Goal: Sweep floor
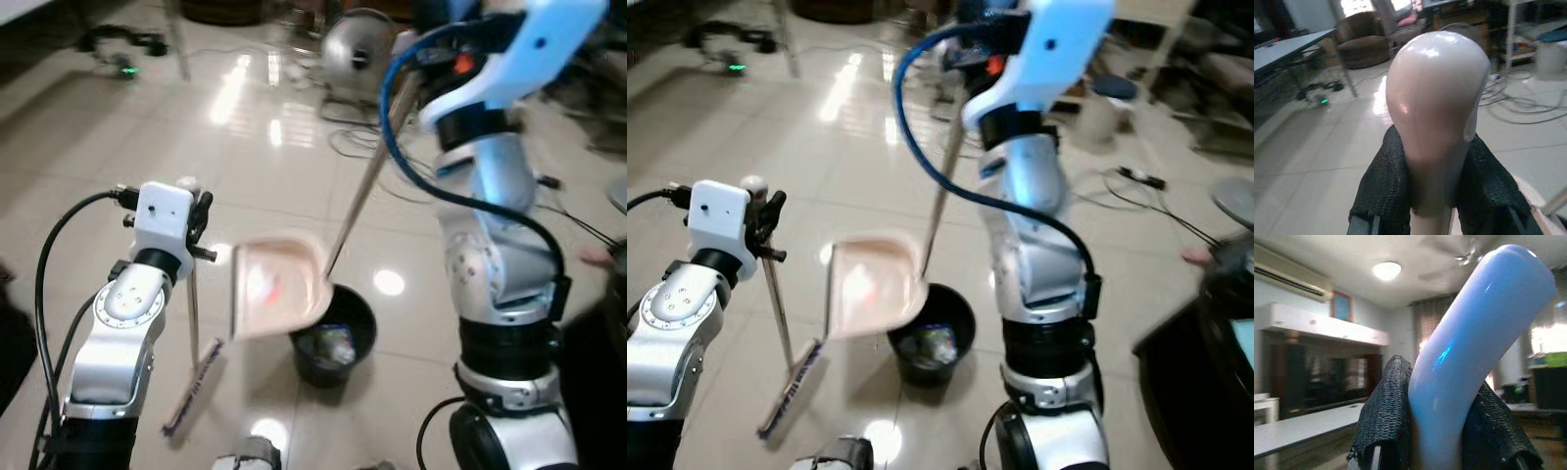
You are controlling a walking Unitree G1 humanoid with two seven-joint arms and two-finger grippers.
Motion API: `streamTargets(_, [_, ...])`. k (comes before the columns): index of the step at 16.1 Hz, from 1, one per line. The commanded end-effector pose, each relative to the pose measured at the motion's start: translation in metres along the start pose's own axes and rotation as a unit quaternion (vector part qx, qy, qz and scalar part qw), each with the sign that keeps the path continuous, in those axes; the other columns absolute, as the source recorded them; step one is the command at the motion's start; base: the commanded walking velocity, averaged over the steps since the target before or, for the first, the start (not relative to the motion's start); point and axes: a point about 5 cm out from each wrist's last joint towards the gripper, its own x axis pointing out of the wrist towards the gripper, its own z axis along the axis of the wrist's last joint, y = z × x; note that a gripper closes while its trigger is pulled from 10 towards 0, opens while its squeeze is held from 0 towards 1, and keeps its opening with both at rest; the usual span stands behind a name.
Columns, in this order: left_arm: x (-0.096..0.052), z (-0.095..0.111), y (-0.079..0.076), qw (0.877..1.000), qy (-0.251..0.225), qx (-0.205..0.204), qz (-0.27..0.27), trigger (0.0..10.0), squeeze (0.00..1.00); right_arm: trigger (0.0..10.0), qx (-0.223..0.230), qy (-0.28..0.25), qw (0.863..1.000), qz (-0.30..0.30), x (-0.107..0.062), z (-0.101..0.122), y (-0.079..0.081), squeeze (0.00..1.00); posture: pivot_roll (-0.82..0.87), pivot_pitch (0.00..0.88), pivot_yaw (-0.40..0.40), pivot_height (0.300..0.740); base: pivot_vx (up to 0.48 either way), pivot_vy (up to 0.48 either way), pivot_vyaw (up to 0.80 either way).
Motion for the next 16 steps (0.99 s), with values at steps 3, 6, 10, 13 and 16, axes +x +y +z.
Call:
streamTargets(3, [-0.010,0.009,0.010,1.000,0.002,0.026,0.005,10.0,0.00,10.0,0.017,-0.005,1.000,-0.009,-0.009,0.000,-0.001,0.00,0.10,0.068,-0.048,0.740,0.000,0.000,0.80])
streamTargets(6, [-0.019,0.003,0.004,0.998,0.017,0.059,-0.028,10.0,0.00,10.0,0.028,0.026,0.999,-0.030,-0.022,-0.016,-0.006,0.00,0.10,0.060,-0.035,0.740,0.000,0.000,0.80])
streamTargets(10, [-0.020,-0.014,-0.009,0.996,0.048,0.053,-0.046,10.0,0.00,10.0,0.001,0.085,0.995,-0.052,-0.053,-0.048,-0.024,0.00,0.09,0.046,-0.011,0.740,0.000,0.000,0.80])
streamTargets(13, [-0.023,-0.021,-0.016,0.995,0.065,0.042,-0.059,10.0,0.00,10.0,-0.003,0.103,0.993,-0.060,-0.066,-0.057,-0.029,0.00,0.10,0.033,0.002,0.740,0.000,0.000,0.80])
streamTargets(16, [-0.026,-0.029,-0.022,0.995,0.075,0.034,-0.060,10.0,0.00,10.0,-0.020,0.116,0.991,-0.062,-0.078,-0.068,-0.031,0.00,0.11,0.017,0.007,0.740,0.000,0.000,0.80])
